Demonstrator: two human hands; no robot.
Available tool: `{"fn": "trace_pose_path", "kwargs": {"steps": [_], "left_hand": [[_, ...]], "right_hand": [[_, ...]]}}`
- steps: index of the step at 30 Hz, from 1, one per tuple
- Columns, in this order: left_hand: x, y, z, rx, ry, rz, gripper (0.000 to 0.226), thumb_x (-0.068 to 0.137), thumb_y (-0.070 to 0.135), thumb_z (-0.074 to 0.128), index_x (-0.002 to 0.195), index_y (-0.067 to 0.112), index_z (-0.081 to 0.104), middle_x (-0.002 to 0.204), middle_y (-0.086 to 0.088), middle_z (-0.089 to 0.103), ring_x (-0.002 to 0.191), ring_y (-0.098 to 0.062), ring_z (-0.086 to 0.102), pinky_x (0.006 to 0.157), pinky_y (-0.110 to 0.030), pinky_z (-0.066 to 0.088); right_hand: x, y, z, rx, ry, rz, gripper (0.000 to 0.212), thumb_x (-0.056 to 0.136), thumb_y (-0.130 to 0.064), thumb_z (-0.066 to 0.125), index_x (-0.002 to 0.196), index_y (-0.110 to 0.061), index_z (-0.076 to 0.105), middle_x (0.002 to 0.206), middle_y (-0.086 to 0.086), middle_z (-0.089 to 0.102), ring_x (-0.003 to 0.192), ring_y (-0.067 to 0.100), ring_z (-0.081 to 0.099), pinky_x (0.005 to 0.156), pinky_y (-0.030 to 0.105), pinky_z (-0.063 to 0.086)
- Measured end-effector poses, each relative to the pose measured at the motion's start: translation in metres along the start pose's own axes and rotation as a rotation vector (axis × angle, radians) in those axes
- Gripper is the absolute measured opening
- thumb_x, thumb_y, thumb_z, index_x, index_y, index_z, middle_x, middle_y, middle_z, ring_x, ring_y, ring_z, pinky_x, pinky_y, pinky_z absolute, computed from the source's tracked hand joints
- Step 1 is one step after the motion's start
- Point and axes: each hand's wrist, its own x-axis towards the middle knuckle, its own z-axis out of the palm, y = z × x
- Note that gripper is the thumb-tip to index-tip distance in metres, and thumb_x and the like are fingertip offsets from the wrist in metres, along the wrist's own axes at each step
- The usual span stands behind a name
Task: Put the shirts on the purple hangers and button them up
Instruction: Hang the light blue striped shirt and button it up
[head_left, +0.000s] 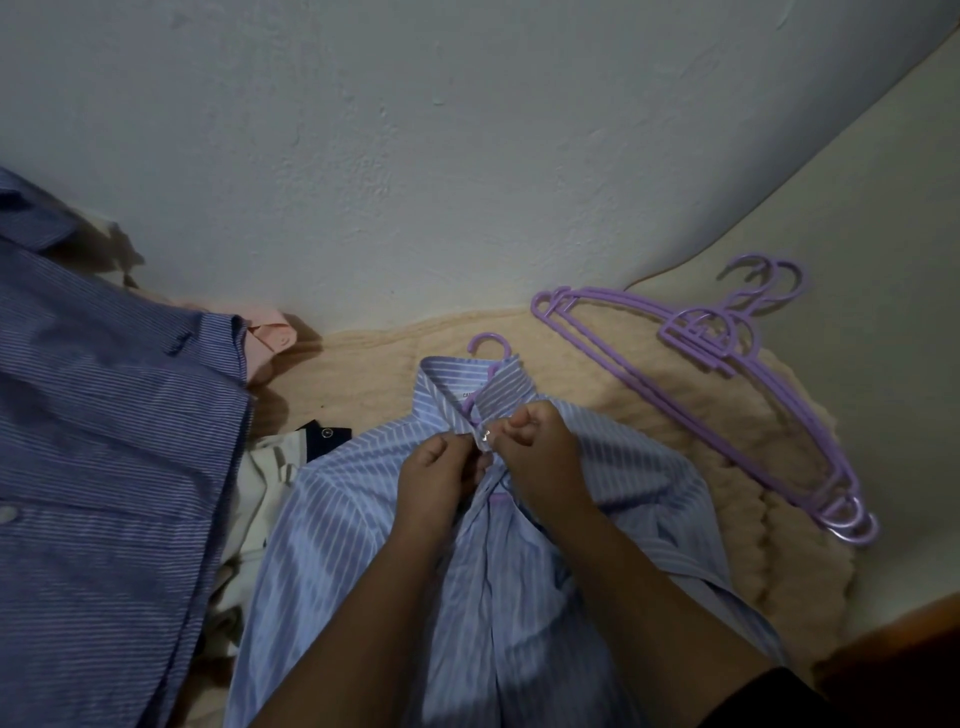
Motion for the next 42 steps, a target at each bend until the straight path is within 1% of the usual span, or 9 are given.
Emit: {"fn": "trace_pose_path", "kwargs": {"steps": [6,9,13,16,24,27,30,38,42], "left_hand": [[0.001,0.003,0.0,-0.003,-0.007,-0.022,0.011,0.088,0.016,0.066,0.081,0.007,0.067,0.064,-0.011,0.061,0.049,-0.015,0.048,0.044,-0.022,0.035],[0.002,0.004,0.001,-0.079,-0.024,-0.063,0.012,0.087,0.015,0.068,0.088,0.002,0.07,0.081,-0.017,0.069,0.068,-0.022,0.061,0.058,-0.026,0.049],[0.002,0.001,0.001,-0.119,-0.03,-0.068,0.012,0.089,0.01,0.064,0.086,0.0,0.07,0.085,-0.015,0.074,0.08,-0.02,0.068,0.072,-0.023,0.056],[0.001,0.0,-0.001,-0.085,-0.028,-0.065,0.015,0.087,0.012,0.067,0.09,-0.003,0.071,0.093,-0.023,0.072,0.086,-0.027,0.065,0.068,-0.023,0.054],[0.0,-0.001,0.0,-0.035,-0.015,-0.051,0.018,0.082,0.017,0.073,0.082,-0.001,0.072,0.092,-0.033,0.066,0.074,-0.028,0.057,0.058,-0.026,0.045],[-0.001,0.0,0.001,-0.001,-0.005,-0.054,0.015,0.082,0.019,0.074,0.075,0.006,0.073,0.081,-0.022,0.066,0.06,-0.021,0.052,0.046,-0.021,0.037],[-0.001,0.001,0.0,0.036,-0.011,-0.053,0.019,0.083,0.023,0.074,0.067,0.012,0.075,0.078,-0.021,0.064,0.057,-0.018,0.045,0.05,-0.023,0.03],[0.002,0.002,0.0,-0.041,-0.026,-0.096,0.02,0.088,0.02,0.068,0.091,0.001,0.071,0.083,-0.016,0.073,0.075,-0.017,0.069,0.067,-0.021,0.056],[-0.003,0.006,0.002,0.0,-0.042,-0.078,0.019,0.083,0.024,0.073,0.073,0.008,0.07,0.073,-0.014,0.07,0.065,-0.016,0.065,0.056,-0.02,0.05]], "right_hand": [[-0.007,0.001,-0.002,0.157,-0.079,0.009,0.042,0.072,0.01,0.072,0.08,-0.019,0.043,0.081,0.003,0.063,0.073,0.012,0.063,0.063,0.016,0.052],[-0.007,0.003,0.002,0.102,-0.011,-0.029,0.038,0.076,0.005,0.069,0.078,-0.021,0.041,0.081,0.006,0.063,0.076,0.017,0.063,0.069,0.026,0.053],[-0.005,0.003,0.004,0.022,0.071,-0.024,0.033,0.083,-0.005,0.065,0.074,-0.022,0.038,0.076,0.003,0.058,0.067,0.01,0.057,0.058,0.012,0.043],[-0.002,0.001,0.004,0.054,0.112,0.039,0.034,0.084,-0.003,0.062,0.072,-0.019,0.034,0.07,0.002,0.049,0.058,0.009,0.046,0.049,0.009,0.037],[0.005,-0.008,0.005,0.188,0.055,0.26,0.036,0.088,-0.001,0.056,0.071,-0.018,0.03,0.064,-0.002,0.036,0.049,0.009,0.034,0.036,0.01,0.031],[0.008,-0.009,0.003,0.156,0.025,0.302,0.034,0.088,-0.006,0.057,0.071,-0.02,0.03,0.063,-0.002,0.037,0.05,0.011,0.035,0.044,0.02,0.034],[0.009,-0.009,0.003,0.085,0.012,0.299,0.034,0.087,-0.008,0.056,0.072,-0.021,0.03,0.063,-0.001,0.038,0.051,0.013,0.036,0.048,0.026,0.032],[0.011,-0.015,-0.004,0.198,-0.122,0.31,0.03,0.083,-0.001,0.054,0.076,-0.018,0.032,0.073,0.012,0.05,0.056,0.016,0.044,0.051,0.029,0.038],[0.006,-0.013,-0.005,0.116,-0.122,0.218,0.032,0.082,-0.004,0.06,0.077,-0.019,0.032,0.07,0.007,0.047,0.056,0.013,0.045,0.045,0.019,0.04]]}}
